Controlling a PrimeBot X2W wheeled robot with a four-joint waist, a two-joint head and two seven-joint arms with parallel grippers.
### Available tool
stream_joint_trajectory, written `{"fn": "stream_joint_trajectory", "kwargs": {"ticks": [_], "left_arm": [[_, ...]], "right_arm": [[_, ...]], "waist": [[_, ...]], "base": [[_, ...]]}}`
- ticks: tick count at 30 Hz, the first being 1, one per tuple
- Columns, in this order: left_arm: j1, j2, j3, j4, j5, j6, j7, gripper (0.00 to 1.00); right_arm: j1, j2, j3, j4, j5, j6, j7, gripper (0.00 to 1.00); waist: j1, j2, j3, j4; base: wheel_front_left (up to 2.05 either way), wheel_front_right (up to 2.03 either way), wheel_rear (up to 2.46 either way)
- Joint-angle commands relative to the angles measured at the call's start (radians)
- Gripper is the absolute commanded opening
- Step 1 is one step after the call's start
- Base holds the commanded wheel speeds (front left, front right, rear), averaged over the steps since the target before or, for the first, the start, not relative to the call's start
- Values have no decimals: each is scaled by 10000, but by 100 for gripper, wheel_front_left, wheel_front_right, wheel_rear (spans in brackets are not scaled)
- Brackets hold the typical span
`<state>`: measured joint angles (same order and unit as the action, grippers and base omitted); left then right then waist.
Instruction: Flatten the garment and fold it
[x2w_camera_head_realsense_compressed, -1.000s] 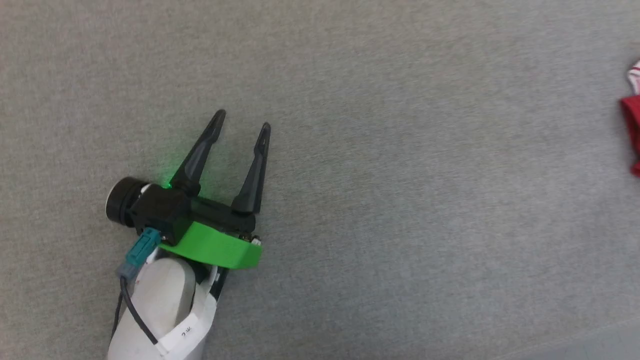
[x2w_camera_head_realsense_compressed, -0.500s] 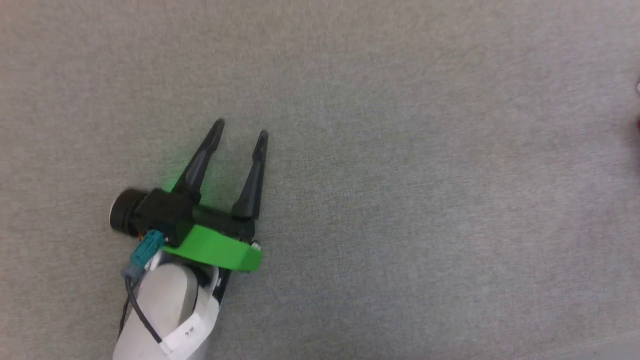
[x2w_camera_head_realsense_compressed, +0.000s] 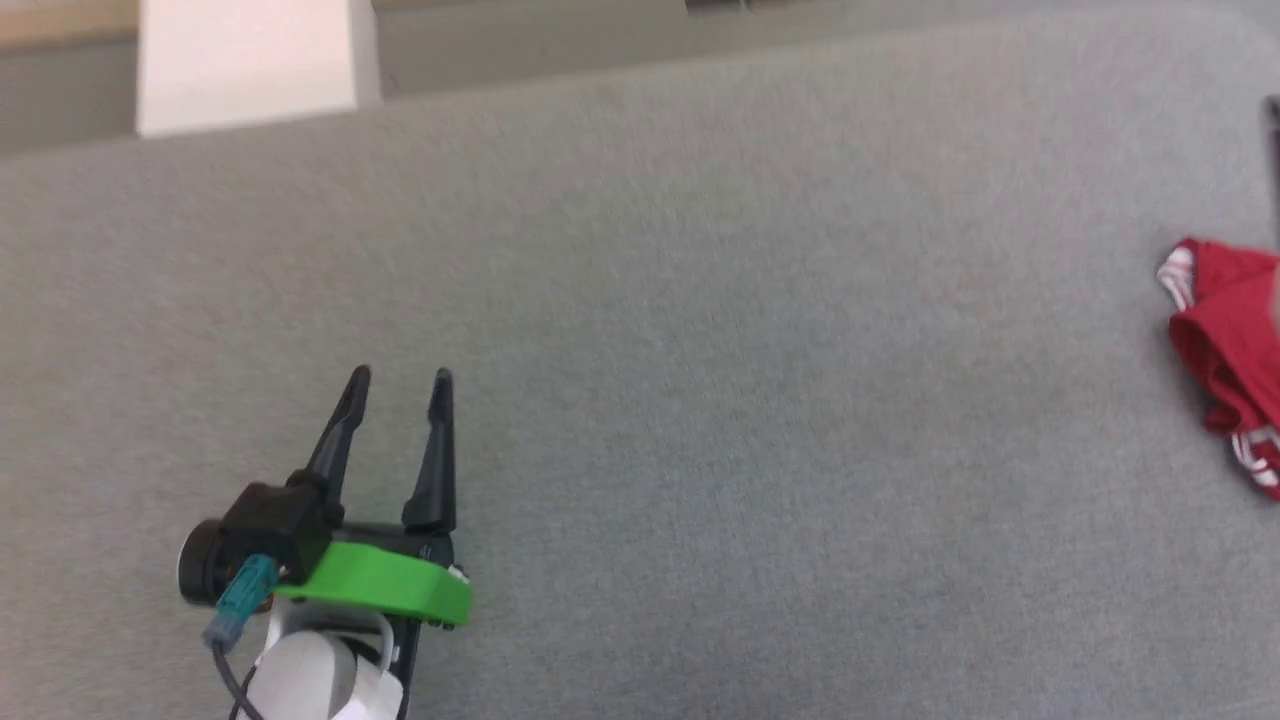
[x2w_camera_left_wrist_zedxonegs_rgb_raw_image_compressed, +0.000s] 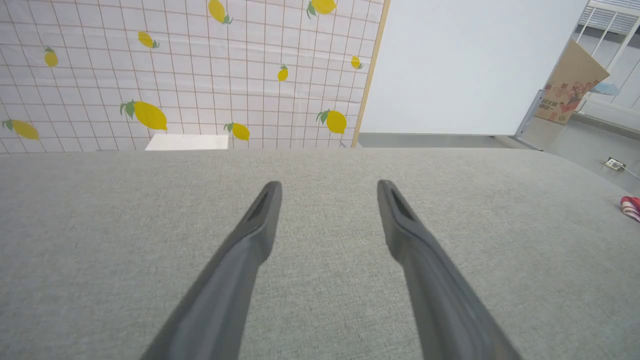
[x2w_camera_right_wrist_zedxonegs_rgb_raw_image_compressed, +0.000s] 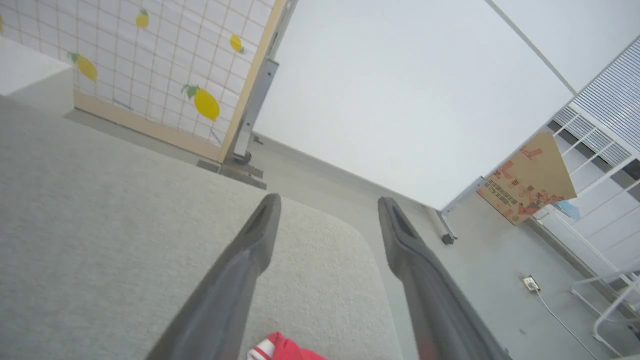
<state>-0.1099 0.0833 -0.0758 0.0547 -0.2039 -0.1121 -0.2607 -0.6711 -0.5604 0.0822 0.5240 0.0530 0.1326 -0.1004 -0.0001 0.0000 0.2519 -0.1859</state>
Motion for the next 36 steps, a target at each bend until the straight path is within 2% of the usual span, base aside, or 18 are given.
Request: {"fn": "stream_joint_trajectory", "kwargs": {"ticks": [1, 10, 16, 20, 25, 36], "left_arm": [[135, -80, 110, -37, 96, 81, -11, 100], [669, -249, 465, 48, 249, 334, -11, 100], [925, -289, 548, 112, 322, 388, -11, 100], [1110, -304, 553, 197, 387, 420, -11, 100], [1281, -287, 485, 342, 660, 494, -11, 100], [1465, -296, 570, 329, 812, 525, -11, 100]], "right_arm": [[333, 258, -96, -244, 203, -19, -160, 100], [3157, 2382, -833, -2960, 622, -19, -985, 100], [4797, 3966, -1510, -4036, 254, -19, -1276, 100], [5677, 4693, -1784, -4274, -11, -19, -1339, 100], [6563, 5046, -1866, -4366, -16, -19, -1405, 100], [7104, 5099, -1386, -4299, 327, -19, -1567, 100]], "waist": [[1, 0, -1076, 462], [1, 0, -1683, 1124], [1, 0, -1853, 1495], [1, 0, -1956, 1651], [1, 0, -2072, 1734], [1, 0, -2123, 1777]], "base": [[0, 0, 0], [0, 0, 0], [0, 0, 0], [0, 0, 0], [0, 0, 0], [0, 0, 0]]}}
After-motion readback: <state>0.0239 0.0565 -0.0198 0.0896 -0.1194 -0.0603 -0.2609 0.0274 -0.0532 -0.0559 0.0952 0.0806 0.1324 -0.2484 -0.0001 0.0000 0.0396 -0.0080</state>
